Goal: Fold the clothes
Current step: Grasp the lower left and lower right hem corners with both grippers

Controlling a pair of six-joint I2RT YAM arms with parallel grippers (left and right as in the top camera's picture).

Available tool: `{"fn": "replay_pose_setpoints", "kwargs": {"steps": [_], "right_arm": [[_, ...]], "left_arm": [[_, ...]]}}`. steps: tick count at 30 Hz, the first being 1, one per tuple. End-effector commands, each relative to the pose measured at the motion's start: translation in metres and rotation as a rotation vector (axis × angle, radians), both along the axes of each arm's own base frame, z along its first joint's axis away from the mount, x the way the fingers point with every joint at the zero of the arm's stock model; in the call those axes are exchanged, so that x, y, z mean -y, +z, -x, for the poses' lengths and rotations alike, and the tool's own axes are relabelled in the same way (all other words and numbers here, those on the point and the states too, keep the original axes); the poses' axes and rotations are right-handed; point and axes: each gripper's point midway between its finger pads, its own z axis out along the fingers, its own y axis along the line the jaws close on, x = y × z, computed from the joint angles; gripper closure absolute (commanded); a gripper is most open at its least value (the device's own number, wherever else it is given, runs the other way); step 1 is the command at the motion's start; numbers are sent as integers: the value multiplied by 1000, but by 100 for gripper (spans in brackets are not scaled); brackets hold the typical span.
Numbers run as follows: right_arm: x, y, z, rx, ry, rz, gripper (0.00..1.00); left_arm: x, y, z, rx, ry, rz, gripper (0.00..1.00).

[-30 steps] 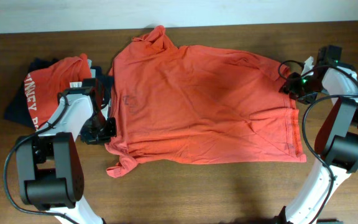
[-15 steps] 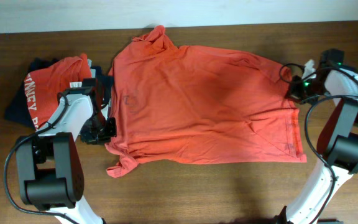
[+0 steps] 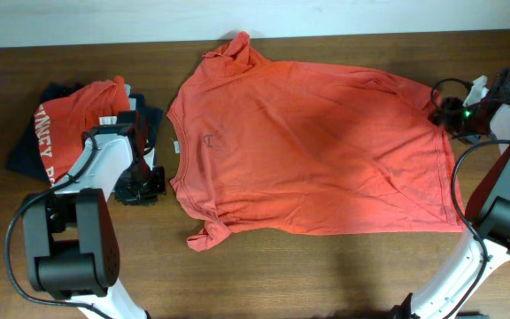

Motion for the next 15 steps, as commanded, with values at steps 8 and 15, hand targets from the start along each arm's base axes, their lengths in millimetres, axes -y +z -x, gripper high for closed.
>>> {"fn": "replay_pose_setpoints", "kwargs": {"steps": [8,15], "right_arm": [[-5,69,23,-1,-45,-174,20],[-17,117,73,-78,-111,-242,19]], "left_arm": [[32,35,11,-36,-83,162,82],[66,61,46,-43,-200,175,78]]}}
